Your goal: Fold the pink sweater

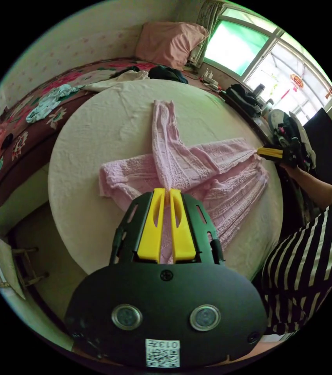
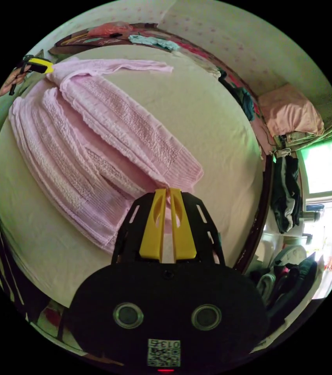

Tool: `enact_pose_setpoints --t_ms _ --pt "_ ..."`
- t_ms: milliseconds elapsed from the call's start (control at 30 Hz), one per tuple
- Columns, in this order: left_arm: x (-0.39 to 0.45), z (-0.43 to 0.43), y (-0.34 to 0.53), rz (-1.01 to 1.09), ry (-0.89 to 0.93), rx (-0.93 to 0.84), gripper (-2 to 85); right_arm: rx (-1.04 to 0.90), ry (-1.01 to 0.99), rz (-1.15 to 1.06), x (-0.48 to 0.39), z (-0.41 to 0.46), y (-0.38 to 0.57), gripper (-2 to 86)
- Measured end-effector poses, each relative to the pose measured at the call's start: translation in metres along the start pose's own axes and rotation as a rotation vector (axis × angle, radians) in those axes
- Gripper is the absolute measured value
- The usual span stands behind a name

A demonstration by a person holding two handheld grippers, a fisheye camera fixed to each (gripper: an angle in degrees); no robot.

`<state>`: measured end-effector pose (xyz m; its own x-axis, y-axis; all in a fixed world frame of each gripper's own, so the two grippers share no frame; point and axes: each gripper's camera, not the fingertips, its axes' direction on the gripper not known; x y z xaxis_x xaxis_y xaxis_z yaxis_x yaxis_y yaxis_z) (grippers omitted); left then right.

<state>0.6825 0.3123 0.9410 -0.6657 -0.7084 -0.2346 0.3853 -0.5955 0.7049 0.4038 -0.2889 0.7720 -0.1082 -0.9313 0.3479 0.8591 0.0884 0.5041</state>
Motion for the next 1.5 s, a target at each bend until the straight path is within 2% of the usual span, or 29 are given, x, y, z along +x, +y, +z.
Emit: enact_pose_setpoints --t_ms 200,400,500,567,633,767,867,1000,1067,1200,1267,1367,1500 --pt "0.014 0.013 0.01 0.033 -0.019 -0.044 0.8 -0.009 0.01 0.019 0.002 0.006 0.004 1.6" --pt "0.013 0.004 0.026 0.066 0.043 -0.119 0.1 -0.051 -0.082 -0.055 0.006 -0.008 0.014 2.1" --pt "-0.002 -0.021 0.029 0.01 0.004 -0.051 -0.1 -0.003 -0.025 0.107 0.035 -0.025 0.018 2.9" --pt "-0.008 -0.025 0.018 -0.006 -0.016 -0.015 -0.2 0.062 -0.115 0.275 0.066 -0.024 0.008 3.9" --pt "-0.008 -0.018 0.001 -0.006 -0.042 -0.024 -0.2 0.055 -0.181 0.33 0.079 -0.013 -0.007 5.0" --pt "0.01 0.019 -0.032 0.071 -0.152 -0.103 -0.2 0.054 -0.2 0.271 0.072 0.009 -0.046 6.9" --pt "0.021 0.04 -0.037 0.129 -0.228 -0.166 -0.2 -0.009 -0.251 0.171 0.061 0.028 -0.058 3.2" --pt "0.027 0.04 -0.029 0.152 -0.262 -0.133 -0.2 -0.002 -0.291 0.254 0.081 0.028 -0.054 1.7" --pt "0.028 0.039 -0.024 0.157 -0.271 -0.105 -0.1 0.007 -0.395 0.381 0.105 0.035 -0.044 1.7" --pt "0.018 0.033 -0.019 0.096 -0.216 -0.079 0.5 0.024 -0.549 0.453 0.124 0.042 -0.027 3.1" --pt "0.012 0.024 -0.021 0.044 -0.202 -0.091 1.2 0.068 -0.481 0.464 0.133 0.019 -0.019 4.8" --pt "0.011 -0.002 -0.018 0.012 -0.15 0.056 5.7 0.184 -0.392 0.418 0.13 -0.016 -0.034 7.1" --pt "0.018 0.006 -0.029 0.032 -0.027 0.002 8.5 0.263 -0.417 0.302 0.101 -0.03 -0.097 8.2"
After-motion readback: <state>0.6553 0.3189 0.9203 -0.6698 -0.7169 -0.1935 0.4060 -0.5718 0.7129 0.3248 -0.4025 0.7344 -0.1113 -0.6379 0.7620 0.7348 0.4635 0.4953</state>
